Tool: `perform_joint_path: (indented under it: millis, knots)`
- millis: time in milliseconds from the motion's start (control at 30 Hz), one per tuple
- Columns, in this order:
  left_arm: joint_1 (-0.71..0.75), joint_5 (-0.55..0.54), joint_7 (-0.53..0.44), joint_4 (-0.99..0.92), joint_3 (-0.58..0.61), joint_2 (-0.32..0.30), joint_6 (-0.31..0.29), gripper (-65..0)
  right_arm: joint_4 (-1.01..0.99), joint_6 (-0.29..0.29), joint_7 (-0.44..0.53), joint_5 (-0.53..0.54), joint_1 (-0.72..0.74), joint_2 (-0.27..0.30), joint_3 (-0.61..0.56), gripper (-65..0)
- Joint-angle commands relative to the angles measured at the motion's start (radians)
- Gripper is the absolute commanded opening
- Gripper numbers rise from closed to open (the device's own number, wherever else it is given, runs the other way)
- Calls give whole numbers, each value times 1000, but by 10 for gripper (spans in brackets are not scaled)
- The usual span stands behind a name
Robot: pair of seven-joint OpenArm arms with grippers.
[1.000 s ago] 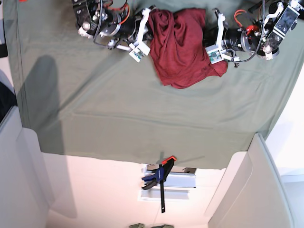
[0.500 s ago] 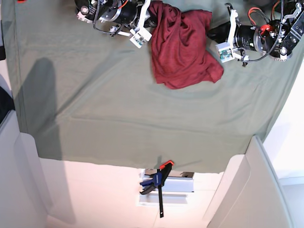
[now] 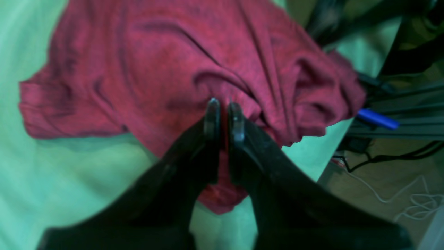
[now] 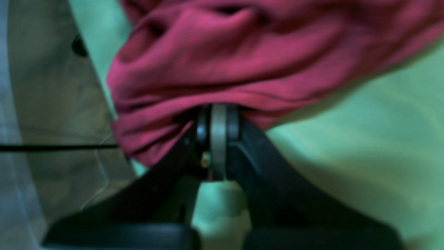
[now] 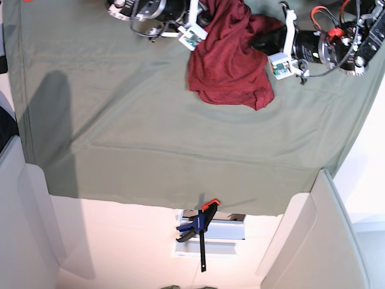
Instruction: Fold the T-shirt properly
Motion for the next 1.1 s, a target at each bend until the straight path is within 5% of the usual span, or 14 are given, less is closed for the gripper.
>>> perform_joint_path:
  millis: [0, 300, 700, 1067]
  knots:
    - [-2, 15, -27, -11, -11, -5, -6, -605, 24, 4, 15, 11, 11, 0, 29, -650]
    - [9, 211, -182, -319, -11, 113, -6, -605, 60, 4, 15, 45, 11, 40, 235, -650]
    - [10, 171, -156, -339, -163, 47, -6, -605, 81, 4, -18, 204, 11, 196, 375, -650]
    - [21, 102, -131, -338, -189, -4, -6, -605, 81, 5, -18, 224, 11, 199, 395, -650]
